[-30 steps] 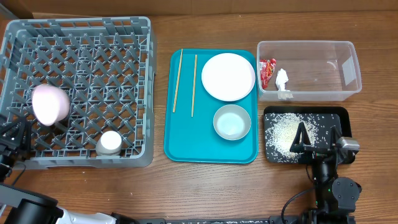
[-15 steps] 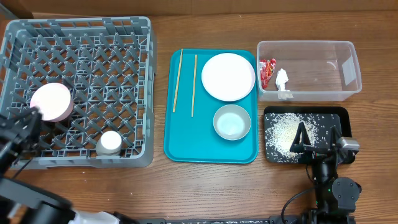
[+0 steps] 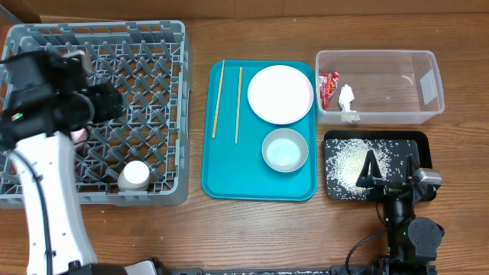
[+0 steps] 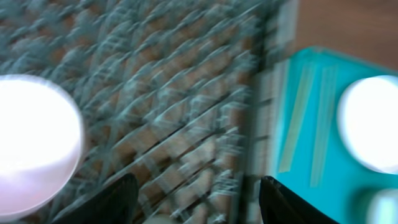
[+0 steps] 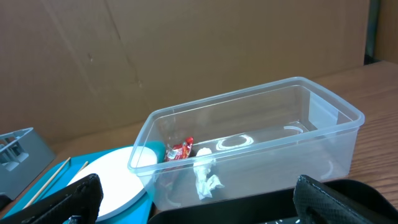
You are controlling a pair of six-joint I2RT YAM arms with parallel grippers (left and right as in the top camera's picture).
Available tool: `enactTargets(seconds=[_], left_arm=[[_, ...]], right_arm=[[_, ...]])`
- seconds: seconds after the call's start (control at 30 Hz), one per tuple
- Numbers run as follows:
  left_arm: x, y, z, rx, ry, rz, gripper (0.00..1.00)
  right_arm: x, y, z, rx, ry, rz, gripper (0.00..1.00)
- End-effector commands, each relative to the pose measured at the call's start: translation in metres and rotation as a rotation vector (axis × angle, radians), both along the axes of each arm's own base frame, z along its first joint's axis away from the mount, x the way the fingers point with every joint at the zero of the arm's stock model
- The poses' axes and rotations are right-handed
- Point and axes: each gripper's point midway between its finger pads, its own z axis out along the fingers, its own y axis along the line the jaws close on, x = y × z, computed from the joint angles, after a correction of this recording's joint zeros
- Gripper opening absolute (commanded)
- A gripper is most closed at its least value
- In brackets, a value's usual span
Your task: Sort waste into correct bins and load items into the dishwasher
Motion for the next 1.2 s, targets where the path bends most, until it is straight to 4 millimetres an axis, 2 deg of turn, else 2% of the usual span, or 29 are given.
enactTargets(seconds=[0.0,0.03,0.17,0.37,0.43,0.57,0.73,0.8,0.9,0.93,0.97,1.0,1.1,1.17], left_arm=[[-0.019,0.050,-0.022,0.204,0.157,0.286,0.59],[-0.025,0.055,-0.031,0.191,0.198,0.323,0.56],[-0.027,0.061,-0.046,0.121,0.235,0.330,0.53],[-0.029,0.082,-0.056,0.144,0.262,0.386,0.54],[-0.027,0.086,-0.062,0.139,0.272,0.393,0.55],[-0.012,0.091,-0.093,0.105,0.310,0.374,0.52],[0.002,0.084,-0.120,0.047,0.335,0.321,0.33],[0.003,0.083,-0.122,0.040,0.336,0.317,0.23],[0.004,0.081,-0.117,0.034,0.322,0.314,0.17],[0.003,0.081,-0.114,0.035,0.315,0.315,0.18],[0.003,0.081,-0.108,0.038,0.298,0.315,0.31],[0.003,0.081,-0.103,0.040,0.286,0.315,0.40],[0.002,0.080,-0.093,0.046,0.263,0.317,0.47],[-0.001,0.079,-0.092,0.044,0.271,0.316,0.46]], right_arm=[[0.000,-0.002,-0.002,-0.001,-0.003,-0.009,1.00],[0.000,-0.002,-0.002,-0.001,-0.003,-0.008,1.00],[0.000,-0.002,-0.002,-0.001,-0.003,-0.008,1.00],[0.000,-0.002,-0.002,-0.001,-0.003,-0.009,1.00],[0.000,-0.002,-0.002,-0.002,-0.003,-0.008,1.00],[0.000,-0.002,-0.002,-0.001,-0.003,-0.009,1.00],[0.000,-0.002,-0.002,-0.001,-0.003,-0.008,1.00],[0.000,-0.002,-0.002,-0.001,-0.003,-0.008,1.00],[0.000,-0.002,-0.002,-0.001,-0.003,-0.009,1.00],[0.000,-0.002,-0.002,-0.001,-0.003,-0.009,1.00],[0.000,-0.002,-0.002,-0.001,-0.003,-0.009,1.00],[0.000,-0.002,-0.002,-0.001,-0.003,-0.008,1.00],[0.000,-0.002,-0.002,-0.001,-0.003,-0.009,1.00],[0.000,-0.002,-0.002,-0.001,-0.003,-0.009,1.00]])
